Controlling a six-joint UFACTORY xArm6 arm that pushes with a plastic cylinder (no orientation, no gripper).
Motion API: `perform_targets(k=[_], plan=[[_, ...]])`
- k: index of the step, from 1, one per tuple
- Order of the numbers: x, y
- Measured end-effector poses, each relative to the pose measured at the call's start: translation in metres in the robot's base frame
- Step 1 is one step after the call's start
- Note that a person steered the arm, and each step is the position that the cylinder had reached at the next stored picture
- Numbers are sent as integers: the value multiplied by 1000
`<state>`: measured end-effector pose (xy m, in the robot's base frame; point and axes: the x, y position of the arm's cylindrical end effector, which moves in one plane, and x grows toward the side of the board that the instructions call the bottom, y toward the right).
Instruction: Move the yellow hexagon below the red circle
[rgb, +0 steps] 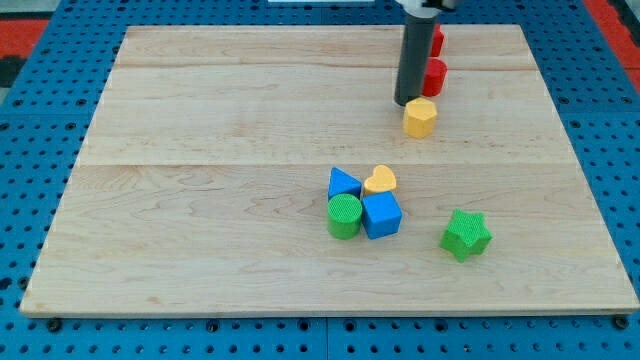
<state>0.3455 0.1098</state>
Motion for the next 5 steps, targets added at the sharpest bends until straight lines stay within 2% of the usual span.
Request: perform_targets(k=[1, 2, 4, 5], plan=[[-21, -68], [14, -55], [21, -11], [25, -38]])
